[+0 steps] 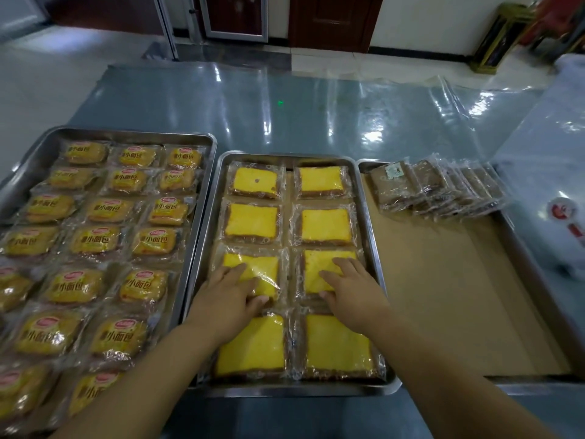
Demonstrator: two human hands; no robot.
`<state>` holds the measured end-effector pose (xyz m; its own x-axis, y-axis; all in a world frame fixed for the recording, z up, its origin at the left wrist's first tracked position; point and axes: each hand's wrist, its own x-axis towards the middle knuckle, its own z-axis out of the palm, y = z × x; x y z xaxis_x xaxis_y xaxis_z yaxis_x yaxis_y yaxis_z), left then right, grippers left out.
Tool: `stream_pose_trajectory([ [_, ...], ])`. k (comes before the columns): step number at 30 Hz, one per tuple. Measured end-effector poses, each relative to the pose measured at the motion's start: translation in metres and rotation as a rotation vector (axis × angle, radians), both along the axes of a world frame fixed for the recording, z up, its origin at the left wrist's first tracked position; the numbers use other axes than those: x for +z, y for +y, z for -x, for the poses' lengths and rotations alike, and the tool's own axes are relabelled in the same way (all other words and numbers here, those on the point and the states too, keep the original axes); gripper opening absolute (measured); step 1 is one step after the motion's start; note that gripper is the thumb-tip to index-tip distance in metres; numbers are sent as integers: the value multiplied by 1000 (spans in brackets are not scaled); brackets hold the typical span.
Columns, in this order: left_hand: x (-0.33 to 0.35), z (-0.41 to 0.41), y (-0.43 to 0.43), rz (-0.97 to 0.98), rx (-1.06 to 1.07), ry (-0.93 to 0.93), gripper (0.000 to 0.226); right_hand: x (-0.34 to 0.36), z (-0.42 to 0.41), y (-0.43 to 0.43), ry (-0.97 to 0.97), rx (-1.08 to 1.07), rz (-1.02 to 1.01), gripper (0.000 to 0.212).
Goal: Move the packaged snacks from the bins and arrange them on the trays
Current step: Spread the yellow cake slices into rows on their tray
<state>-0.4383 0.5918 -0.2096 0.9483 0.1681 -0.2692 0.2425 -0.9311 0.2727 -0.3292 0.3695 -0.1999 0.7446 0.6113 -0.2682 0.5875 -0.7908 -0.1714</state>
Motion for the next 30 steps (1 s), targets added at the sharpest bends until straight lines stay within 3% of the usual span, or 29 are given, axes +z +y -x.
stream_pose_trajectory([
  [4, 1, 3, -3, 55, 31, -51, 55, 2, 5, -4, 39, -9, -61, 49],
  [11, 0, 40, -22, 56, 6, -249, 49, 10, 36, -28, -127, 113, -271, 38],
  [15, -6, 59, -38, 0, 22, -138, 70, 3, 52, -41, -81, 106, -108, 51],
  [18, -9, 64, -43, 2, 38, -135, 73, -3, 58, -44, -68, 102, -27, 56],
  [24, -10, 64, -34, 86, 104, -121, 75, -6, 59, -40, -17, 90, -29, 57],
  [30, -6, 67, -29, 38, 59, -104, 68, -2, 61, -41, 10, 71, -73, 56],
])
